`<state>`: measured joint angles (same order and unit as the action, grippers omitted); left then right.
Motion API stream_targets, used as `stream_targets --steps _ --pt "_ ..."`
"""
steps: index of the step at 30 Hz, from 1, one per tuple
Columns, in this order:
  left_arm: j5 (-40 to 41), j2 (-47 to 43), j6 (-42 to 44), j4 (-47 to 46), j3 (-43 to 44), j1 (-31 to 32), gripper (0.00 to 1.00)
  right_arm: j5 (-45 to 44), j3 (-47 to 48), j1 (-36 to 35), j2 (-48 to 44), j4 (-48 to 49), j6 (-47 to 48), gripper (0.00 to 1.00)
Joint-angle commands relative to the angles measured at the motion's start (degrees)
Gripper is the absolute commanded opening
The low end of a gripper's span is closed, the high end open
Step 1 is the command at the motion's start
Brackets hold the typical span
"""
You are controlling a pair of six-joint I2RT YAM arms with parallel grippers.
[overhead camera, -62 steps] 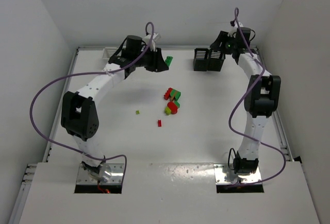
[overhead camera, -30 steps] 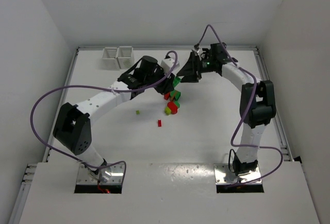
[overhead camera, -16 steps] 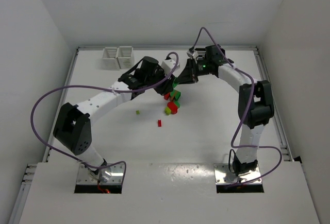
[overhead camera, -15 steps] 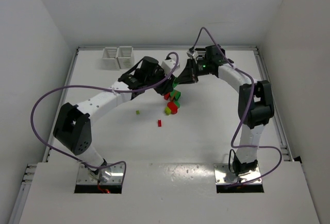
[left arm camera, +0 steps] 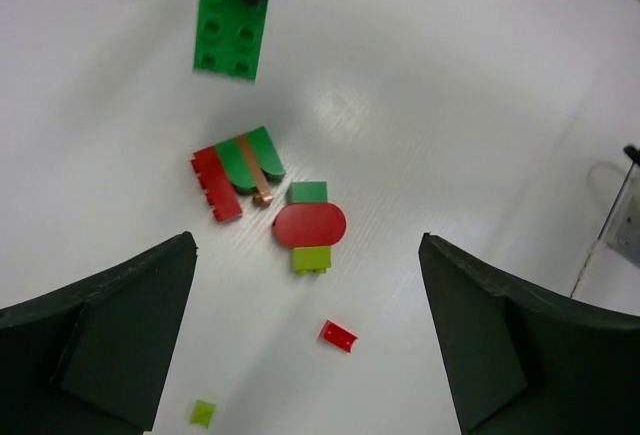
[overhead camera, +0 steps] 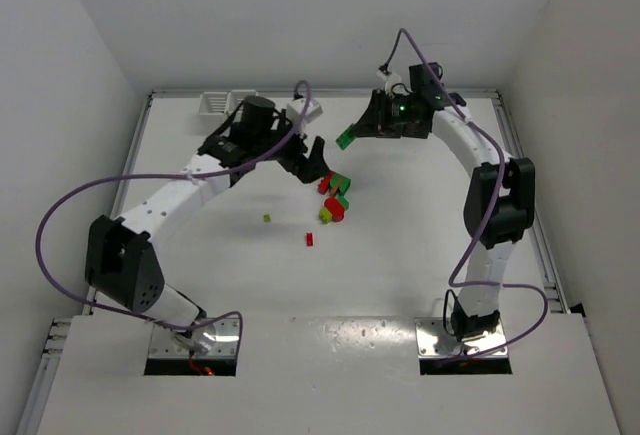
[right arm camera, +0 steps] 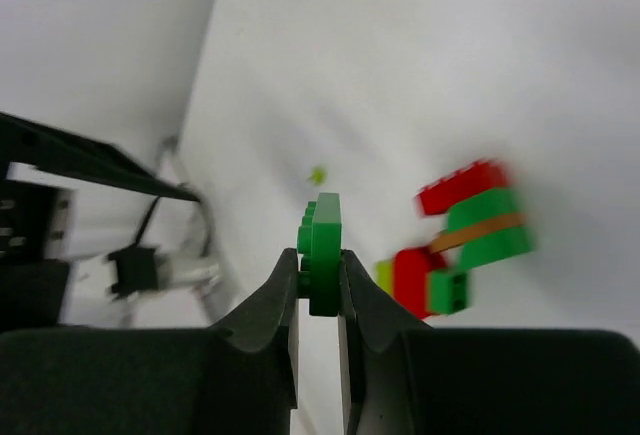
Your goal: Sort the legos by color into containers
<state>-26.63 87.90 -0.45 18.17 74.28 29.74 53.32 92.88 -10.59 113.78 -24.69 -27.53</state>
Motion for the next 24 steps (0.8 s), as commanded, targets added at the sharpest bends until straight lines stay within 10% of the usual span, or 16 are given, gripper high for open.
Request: stream_targets --steps 1,9,24 --pt "-7.11 -5.36 -4.29 1.07 2.27 -5.38 1.00 -16.03 6.78 1.01 -1.10 -3.96 9.33 0.00" --pt "-10.55 -9.15 -8.43 0.28 -1.94 -19.70 1.00 -43.61 15.65 1.62 2.76 -3.44 18.82 0.00" --pt "-1.32 -10.20 -7.28 1.26 -7.39 -26.84 1.00 -54.46 20.50 3.29 10.68 3.68 18.04 0.00"
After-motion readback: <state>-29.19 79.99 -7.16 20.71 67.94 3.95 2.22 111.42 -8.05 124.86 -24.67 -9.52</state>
